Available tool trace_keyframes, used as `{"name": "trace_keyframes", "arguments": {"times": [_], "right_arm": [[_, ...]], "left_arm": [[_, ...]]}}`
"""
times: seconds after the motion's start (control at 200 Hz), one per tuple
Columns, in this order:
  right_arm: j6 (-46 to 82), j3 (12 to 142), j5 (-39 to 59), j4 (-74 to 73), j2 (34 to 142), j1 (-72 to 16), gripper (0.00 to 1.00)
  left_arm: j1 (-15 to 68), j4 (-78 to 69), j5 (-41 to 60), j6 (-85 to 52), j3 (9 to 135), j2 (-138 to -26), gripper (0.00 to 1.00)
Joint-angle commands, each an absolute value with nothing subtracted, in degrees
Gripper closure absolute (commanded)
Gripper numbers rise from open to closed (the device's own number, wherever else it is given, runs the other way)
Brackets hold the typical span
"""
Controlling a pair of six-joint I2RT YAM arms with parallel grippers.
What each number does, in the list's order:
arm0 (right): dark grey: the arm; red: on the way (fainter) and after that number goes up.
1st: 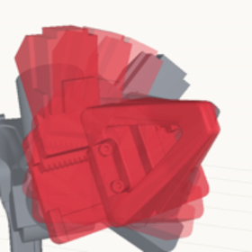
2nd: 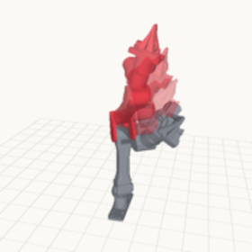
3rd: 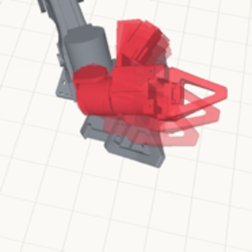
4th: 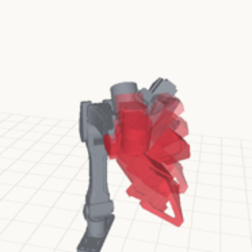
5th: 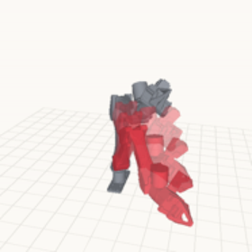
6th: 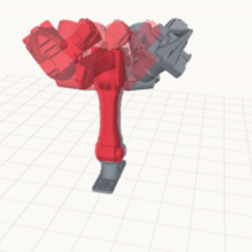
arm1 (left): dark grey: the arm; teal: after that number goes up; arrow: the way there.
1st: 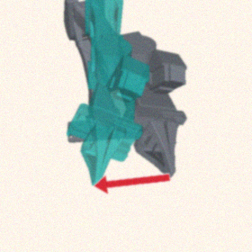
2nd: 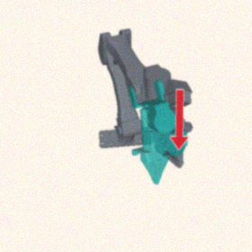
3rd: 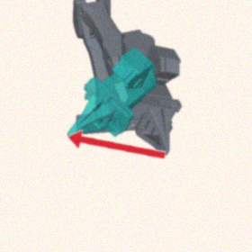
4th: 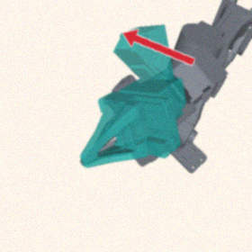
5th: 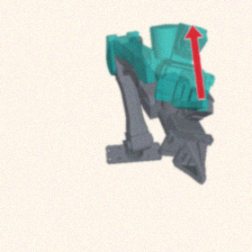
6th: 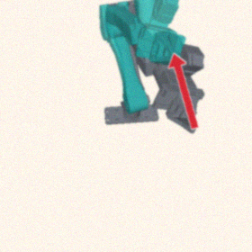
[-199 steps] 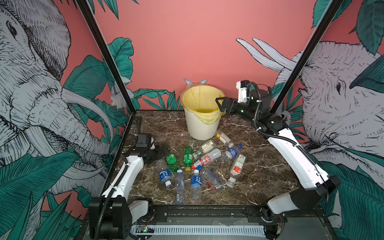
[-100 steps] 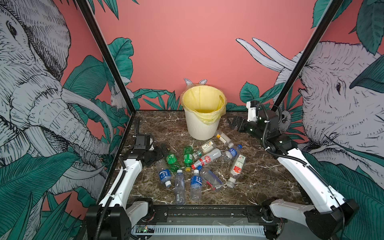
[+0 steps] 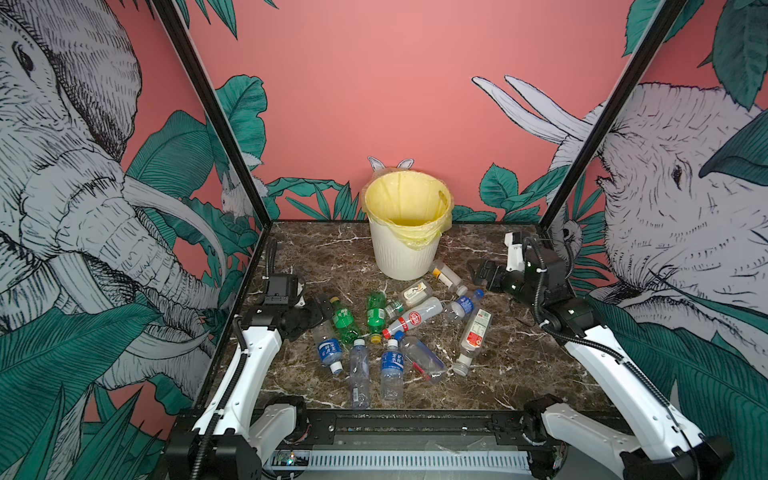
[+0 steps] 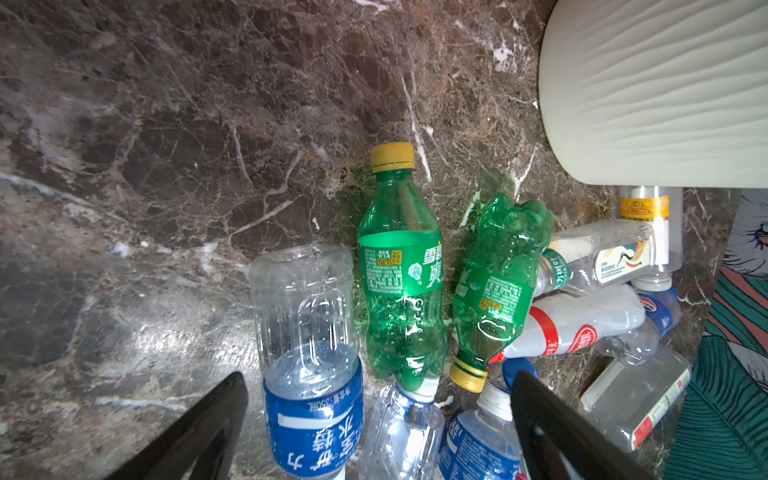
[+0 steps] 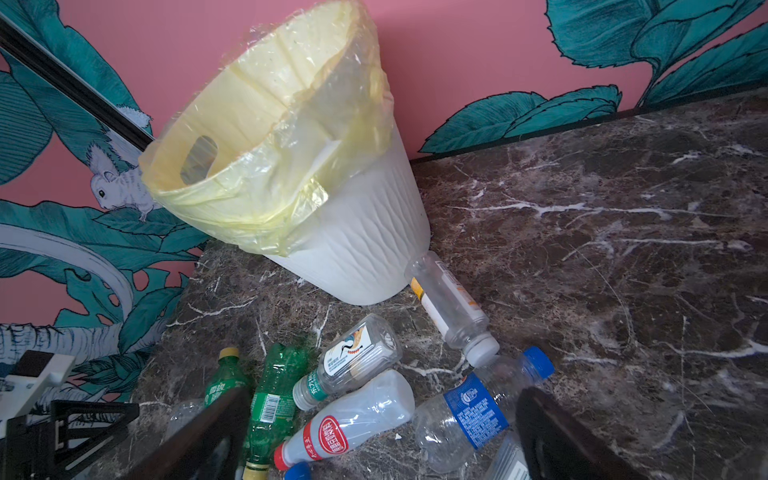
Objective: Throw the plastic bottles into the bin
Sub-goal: 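Lower the left gripper onto the clear blue-label bottle while the right gripper withdraws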
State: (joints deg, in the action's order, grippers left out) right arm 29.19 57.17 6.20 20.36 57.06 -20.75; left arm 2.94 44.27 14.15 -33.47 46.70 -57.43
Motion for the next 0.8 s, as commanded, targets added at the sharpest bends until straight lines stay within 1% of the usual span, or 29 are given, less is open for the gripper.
{"name": "trace_keyframes", "arguments": {"times": [0.0,0.11,0.255,0.46,0.795], "right_arm": [[29.9,55.2,4.7,19.7,56.2,-20.2,0.01],[30.4,53.9,4.9,19.7,56.3,-20.1,0.01],[30.5,51.7,4.9,19.2,55.7,-20.0,0.01],[30.1,52.1,6.4,20.9,56.2,-19.7,0.01],[30.2,51.9,7.5,22.9,56.4,-19.6,0.01]], "left_arm": [[2.6,48.7,13.5,-34.3,46.0,-55.5,0.01],[2.7,52.6,10.5,-34.2,46.3,-54.8,0.01],[2.7,54.9,9.8,-33.9,45.6,-55.1,0.01],[2.7,52.3,12.2,-34.7,41.4,-55.7,0.01],[4.0,49.2,9.8,-35.5,38.7,-56.8,0.01]]}}
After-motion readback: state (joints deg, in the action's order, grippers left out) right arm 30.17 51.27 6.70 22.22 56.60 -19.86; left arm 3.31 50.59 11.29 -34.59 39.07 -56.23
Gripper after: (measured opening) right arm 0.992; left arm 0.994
